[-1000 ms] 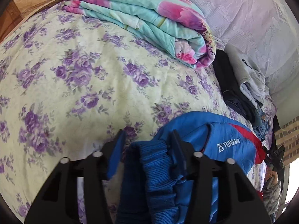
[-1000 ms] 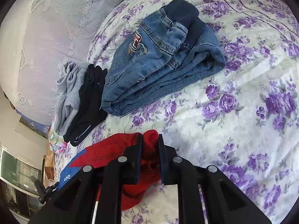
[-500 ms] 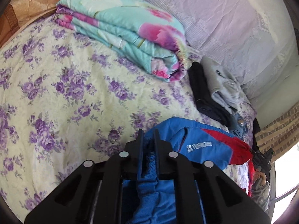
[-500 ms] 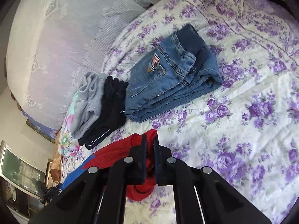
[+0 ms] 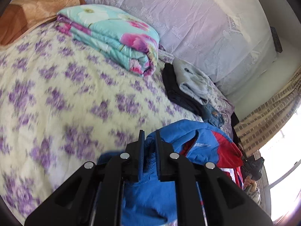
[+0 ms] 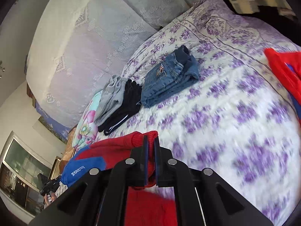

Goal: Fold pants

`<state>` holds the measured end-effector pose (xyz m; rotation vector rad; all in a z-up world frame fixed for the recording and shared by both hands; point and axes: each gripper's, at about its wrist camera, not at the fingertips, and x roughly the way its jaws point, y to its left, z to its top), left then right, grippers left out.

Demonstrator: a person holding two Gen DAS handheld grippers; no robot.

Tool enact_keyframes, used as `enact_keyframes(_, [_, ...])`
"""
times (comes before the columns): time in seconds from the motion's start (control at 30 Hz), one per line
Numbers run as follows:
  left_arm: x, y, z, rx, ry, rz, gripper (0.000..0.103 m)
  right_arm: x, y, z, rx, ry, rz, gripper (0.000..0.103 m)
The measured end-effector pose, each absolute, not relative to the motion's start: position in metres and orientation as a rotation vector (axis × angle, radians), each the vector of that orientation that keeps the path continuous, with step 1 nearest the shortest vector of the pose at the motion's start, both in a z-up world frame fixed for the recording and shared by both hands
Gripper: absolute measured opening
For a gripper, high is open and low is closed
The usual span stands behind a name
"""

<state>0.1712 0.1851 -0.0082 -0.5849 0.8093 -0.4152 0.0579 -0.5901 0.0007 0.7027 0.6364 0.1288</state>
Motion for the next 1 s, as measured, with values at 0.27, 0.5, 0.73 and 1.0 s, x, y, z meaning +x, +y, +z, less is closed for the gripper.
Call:
enact_keyframes(0.27, [0.106,0.214,-0.079,-0.784,0.862,-0.46,0.011,-0.046,-0.581,-0.055,0.745,0.656,0.124,0.005])
enact_keyframes(0.5, [0.078,0.204,-0.062,-0.696,0.851,-0.418,0.013,-0.074,-0.572,-0.045,0.955,0.589,0.231,0.012])
enact_keyframes(0.73, [0.054,0.192,-0.038,-0.628,0.831,-0.375,0.011,-0.039,-0.54,-0.053,1.175,0.618,0.225,0.058])
enact_keyframes(1.0, [0.035,0.192,-0.03,-0.669,0.805,-0.38,0.033,0.0,-0.525,-0.068,1.227,0.722,0.178,0.013])
